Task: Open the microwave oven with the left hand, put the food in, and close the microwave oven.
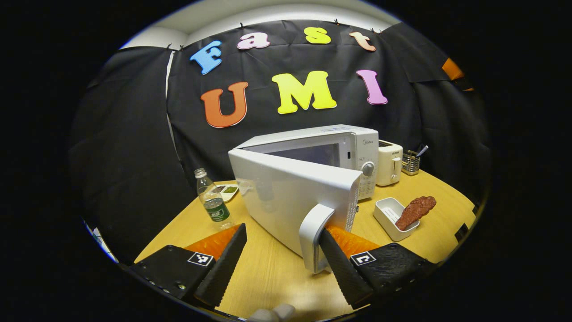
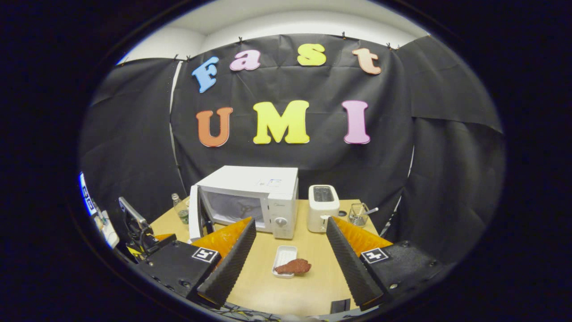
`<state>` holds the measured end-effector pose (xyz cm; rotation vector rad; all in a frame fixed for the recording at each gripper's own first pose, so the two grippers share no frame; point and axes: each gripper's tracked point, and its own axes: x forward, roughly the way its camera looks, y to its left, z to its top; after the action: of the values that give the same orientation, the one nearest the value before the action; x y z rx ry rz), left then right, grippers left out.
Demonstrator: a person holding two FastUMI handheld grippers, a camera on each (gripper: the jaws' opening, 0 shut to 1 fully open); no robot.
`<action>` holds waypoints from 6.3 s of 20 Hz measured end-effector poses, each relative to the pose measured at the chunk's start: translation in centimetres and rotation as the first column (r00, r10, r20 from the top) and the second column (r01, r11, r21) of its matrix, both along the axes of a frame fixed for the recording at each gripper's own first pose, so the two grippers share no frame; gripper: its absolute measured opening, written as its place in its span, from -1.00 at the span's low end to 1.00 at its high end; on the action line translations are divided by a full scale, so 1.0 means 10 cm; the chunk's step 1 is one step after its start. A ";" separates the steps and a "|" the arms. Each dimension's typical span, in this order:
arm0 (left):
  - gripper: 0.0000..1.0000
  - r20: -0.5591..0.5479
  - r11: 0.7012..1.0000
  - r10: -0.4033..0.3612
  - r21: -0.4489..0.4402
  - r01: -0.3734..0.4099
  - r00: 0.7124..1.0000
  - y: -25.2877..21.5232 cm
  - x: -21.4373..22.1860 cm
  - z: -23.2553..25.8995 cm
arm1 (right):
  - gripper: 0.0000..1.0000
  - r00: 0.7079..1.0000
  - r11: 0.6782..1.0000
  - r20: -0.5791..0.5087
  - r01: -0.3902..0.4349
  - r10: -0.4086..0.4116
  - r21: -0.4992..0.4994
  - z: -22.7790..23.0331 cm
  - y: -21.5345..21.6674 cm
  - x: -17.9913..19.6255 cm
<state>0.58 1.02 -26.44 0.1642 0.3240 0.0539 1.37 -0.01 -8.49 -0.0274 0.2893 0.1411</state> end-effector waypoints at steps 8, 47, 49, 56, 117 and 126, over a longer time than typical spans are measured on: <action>0.91 -0.024 0.998 0.064 -0.015 -0.064 0.998 0.74 -0.45 0.00 | 1.00 0.996 0.996 -0.029 -0.088 0.089 0.034 -0.21 0.73 -0.02; 0.90 0.085 0.970 0.241 0.003 -0.242 0.967 0.24 -0.16 1.40 | -0.50 0.651 0.805 -0.607 -0.010 0.455 0.594 -3.03 -0.33 1.13; 0.90 0.076 0.969 0.247 0.012 -0.249 0.966 0.14 -0.11 1.43 | -0.61 0.637 0.784 -0.605 0.000 0.478 0.621 -3.00 -0.33 1.14; 0.91 0.052 0.969 0.245 0.032 -0.246 0.968 -0.10 -0.06 1.42 | -0.66 0.663 0.757 -0.516 -0.117 0.542 0.643 -2.41 -0.26 1.19; 0.91 0.041 0.996 -0.089 0.034 0.087 0.995 0.79 -0.17 1.05 | 0.94 0.958 0.936 -0.245 0.214 -0.146 0.279 -2.16 1.87 2.09; 0.91 0.112 0.995 -0.089 -0.032 0.093 0.990 0.67 -0.08 1.35 | 0.95 0.981 0.989 -0.140 0.140 -0.132 0.049 -0.91 0.81 0.61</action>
<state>-0.19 7.71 -12.95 0.1382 0.2071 -0.0335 7.49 8.12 -17.63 0.0604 0.4220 0.0148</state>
